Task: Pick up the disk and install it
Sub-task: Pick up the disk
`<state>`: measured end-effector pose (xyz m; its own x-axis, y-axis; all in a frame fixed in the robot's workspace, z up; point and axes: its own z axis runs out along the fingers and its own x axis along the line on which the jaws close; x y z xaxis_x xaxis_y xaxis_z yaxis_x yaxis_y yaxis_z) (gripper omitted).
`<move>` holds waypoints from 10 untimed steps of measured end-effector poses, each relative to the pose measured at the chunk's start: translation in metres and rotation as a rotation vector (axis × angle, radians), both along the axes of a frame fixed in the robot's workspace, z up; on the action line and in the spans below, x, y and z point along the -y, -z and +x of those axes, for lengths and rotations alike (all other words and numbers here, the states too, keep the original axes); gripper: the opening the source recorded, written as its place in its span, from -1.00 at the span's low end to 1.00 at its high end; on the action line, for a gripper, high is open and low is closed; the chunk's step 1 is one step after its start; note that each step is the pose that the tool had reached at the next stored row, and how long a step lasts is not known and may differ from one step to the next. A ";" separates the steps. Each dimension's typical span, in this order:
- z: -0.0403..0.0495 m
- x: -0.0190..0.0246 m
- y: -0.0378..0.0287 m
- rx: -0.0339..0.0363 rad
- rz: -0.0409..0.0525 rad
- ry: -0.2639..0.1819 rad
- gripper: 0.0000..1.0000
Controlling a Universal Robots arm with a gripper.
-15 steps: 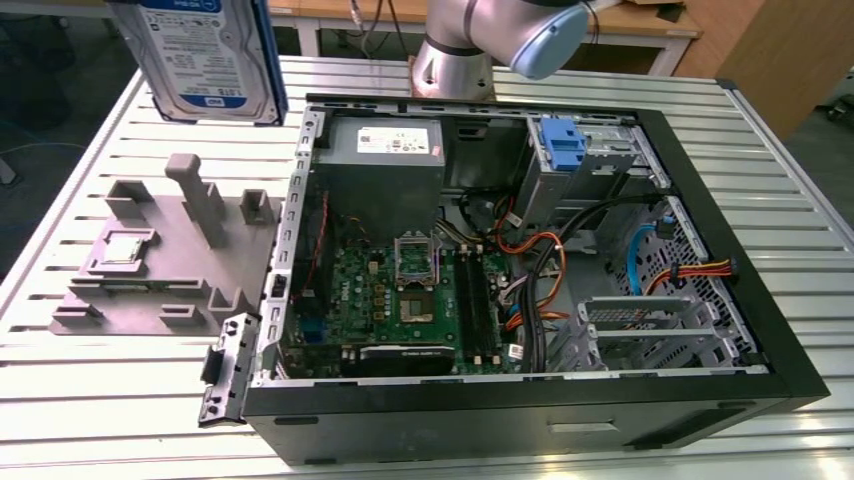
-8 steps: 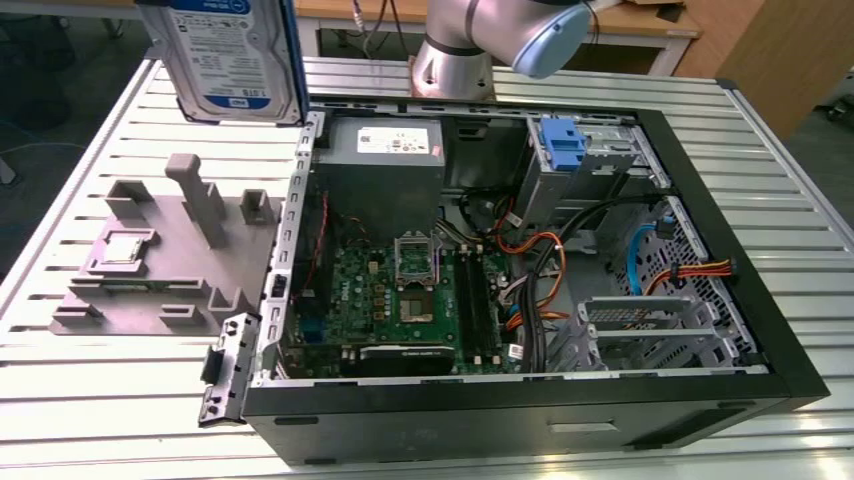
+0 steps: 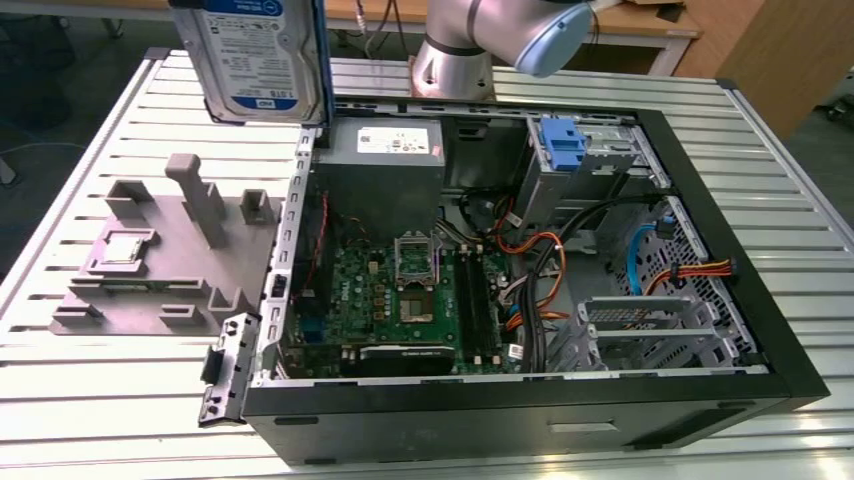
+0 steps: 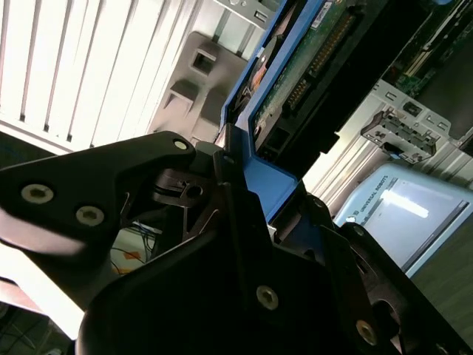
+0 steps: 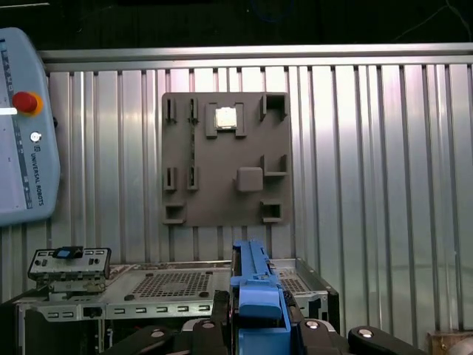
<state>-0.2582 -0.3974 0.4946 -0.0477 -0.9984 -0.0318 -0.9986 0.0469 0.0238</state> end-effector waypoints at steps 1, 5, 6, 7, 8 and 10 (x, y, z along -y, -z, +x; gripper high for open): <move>0.0028 0.0000 0.0000 -0.0001 0.0000 0.000 -0.26; 0.0125 0.0000 0.0002 0.0000 0.0000 0.000 -0.26; 0.0140 0.0000 0.0003 0.0000 0.0000 0.000 -0.26; 0.0144 0.0000 0.0003 0.0000 0.0000 0.000 -0.26; 0.0144 0.0000 0.0003 0.0000 0.0000 0.000 -0.26; 0.0145 0.0000 0.0003 0.0000 0.0000 0.000 -0.26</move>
<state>-0.2437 -0.3974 0.4943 -0.0477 -0.9984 -0.0319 -0.9986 0.0470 0.0238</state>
